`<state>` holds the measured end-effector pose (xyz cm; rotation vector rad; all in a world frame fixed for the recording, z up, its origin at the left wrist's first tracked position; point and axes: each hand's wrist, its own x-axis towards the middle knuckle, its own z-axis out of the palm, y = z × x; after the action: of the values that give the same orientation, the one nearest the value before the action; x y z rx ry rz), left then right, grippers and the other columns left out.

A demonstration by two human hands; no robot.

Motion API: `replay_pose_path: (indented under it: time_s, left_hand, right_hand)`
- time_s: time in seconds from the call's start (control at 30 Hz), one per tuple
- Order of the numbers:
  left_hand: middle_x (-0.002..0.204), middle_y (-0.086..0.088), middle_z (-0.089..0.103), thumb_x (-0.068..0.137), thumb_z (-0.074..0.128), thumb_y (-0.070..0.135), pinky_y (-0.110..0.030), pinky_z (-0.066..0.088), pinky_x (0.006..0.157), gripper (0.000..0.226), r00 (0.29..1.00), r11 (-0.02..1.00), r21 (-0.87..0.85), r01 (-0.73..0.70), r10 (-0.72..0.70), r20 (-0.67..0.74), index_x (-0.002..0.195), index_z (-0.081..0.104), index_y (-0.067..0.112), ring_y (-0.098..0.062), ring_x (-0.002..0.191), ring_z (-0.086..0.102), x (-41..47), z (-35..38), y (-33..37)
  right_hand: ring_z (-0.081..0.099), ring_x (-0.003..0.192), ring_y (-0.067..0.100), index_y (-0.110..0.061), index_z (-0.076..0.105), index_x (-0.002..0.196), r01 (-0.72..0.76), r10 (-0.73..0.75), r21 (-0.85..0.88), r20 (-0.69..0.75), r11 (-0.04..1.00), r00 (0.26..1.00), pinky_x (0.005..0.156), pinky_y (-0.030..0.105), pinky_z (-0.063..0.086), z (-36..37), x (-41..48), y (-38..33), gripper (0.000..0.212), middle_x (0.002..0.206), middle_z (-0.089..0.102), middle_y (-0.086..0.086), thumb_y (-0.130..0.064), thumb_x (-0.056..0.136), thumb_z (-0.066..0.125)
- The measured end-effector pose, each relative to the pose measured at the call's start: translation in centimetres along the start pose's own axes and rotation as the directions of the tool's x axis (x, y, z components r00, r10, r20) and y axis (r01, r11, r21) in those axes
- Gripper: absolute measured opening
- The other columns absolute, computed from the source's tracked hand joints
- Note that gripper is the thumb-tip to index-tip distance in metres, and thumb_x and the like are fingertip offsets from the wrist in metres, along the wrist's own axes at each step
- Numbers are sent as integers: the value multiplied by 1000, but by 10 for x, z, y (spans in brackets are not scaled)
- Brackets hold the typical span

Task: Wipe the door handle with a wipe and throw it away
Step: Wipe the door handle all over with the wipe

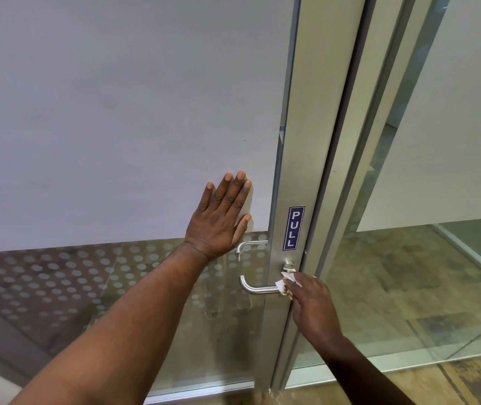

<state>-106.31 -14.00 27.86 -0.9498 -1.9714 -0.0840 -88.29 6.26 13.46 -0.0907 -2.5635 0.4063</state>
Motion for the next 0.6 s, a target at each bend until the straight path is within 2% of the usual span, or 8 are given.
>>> replay_pose_path:
  time_s: [0.1,0.2,0.33,0.4,0.5,0.6]
  left_hand:
    - [168,-4,-19,104,32,44,-43,-12,126,74,1000,1000,10,-1,1,-2,161,-2,12,-22,156,-17,1,0,0]
    - [168,-4,-20,104,31,44,-42,-12,126,73,1000,1000,14,-1,1,-8,161,-2,12,-22,156,-17,1,-1,0]
    - [168,-4,-19,104,32,44,-42,-11,126,74,1000,1000,9,-4,4,-12,161,-2,13,-22,156,-17,1,0,0]
    - [168,-4,-19,104,32,44,-43,-11,126,74,1000,1000,10,-5,5,-10,161,-2,13,-22,156,-16,1,1,0]
    - [168,-5,-17,104,35,44,-43,-9,126,74,1000,1000,19,-5,5,-16,161,1,12,-23,156,-15,1,1,0]
    - [168,-5,-17,104,35,44,-44,-9,126,74,1000,1000,30,-4,5,-21,161,2,12,-23,156,-15,1,2,0]
  right_hand:
    - [57,107,23,-30,71,119,-123,123,-32,5,992,992,87,40,44,-5,9,1,47,116,64,-1,-9,77,71]
    - [62,92,24,-27,74,107,-138,140,-59,24,989,990,78,39,46,-5,25,-4,39,101,64,-2,-7,73,76]
    - [64,89,25,-20,77,103,-106,105,18,66,994,992,78,36,51,-3,39,-9,29,101,69,-2,-6,79,70]
    - [63,89,22,-19,75,102,-194,191,128,42,973,981,76,35,51,0,40,-8,22,100,67,-2,-8,85,66]
    - [63,89,20,-21,70,99,-380,403,263,-39,887,914,73,35,52,0,39,-6,14,99,66,-3,-12,89,65]
    - [63,88,21,-20,68,98,-409,434,255,-49,876,900,73,38,53,1,42,-6,10,97,66,-2,-14,90,64]
